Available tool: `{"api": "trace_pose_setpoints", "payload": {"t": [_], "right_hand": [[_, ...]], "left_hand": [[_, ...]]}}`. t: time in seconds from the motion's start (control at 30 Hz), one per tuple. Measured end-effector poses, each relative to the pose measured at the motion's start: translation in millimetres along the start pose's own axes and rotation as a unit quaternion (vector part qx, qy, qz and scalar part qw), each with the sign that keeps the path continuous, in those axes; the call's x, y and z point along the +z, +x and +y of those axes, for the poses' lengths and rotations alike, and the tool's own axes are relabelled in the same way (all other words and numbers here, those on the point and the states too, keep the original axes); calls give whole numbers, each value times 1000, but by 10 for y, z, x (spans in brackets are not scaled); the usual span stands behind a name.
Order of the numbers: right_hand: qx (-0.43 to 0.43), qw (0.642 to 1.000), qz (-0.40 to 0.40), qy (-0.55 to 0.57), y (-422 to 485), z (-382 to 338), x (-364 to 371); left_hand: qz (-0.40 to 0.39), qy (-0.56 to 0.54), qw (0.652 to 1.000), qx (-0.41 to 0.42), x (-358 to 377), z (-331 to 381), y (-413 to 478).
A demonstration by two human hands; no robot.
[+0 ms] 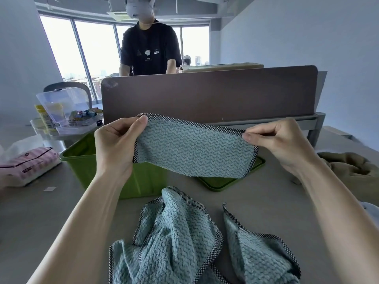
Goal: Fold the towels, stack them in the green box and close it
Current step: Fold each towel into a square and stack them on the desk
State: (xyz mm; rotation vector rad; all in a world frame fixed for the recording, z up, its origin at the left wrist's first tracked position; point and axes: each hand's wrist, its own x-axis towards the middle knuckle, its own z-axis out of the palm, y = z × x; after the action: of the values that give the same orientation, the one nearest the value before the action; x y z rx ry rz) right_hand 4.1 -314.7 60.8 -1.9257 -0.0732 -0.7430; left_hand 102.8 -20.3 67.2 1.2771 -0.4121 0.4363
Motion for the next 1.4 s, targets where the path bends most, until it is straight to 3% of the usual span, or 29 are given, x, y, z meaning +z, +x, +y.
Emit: {"api": "trace_pose_setpoints", "payload": {"t": [0.37, 0.67, 0.87, 1.13, 1.4], "right_hand": [[-45, 996, 30, -66, -5, 21, 24], [-54, 972, -63, -220, -17, -18, 70], [-12, 980, -90, -175, -34, -5, 29], [-31, 992, -55, -106, -8, 49, -87], [-41, 986, -76, -146, 0, 102, -122]], "left_hand": [[-16, 174, 979, 105, -23, -170, 21], [-3, 266, 950, 163, 21, -126, -20], [-27, 252, 956, 151, 15, -113, -25], [-160, 274, 941, 117, -28, -108, -30], [-117, 311, 931, 149, -8, -122, -39]]}}
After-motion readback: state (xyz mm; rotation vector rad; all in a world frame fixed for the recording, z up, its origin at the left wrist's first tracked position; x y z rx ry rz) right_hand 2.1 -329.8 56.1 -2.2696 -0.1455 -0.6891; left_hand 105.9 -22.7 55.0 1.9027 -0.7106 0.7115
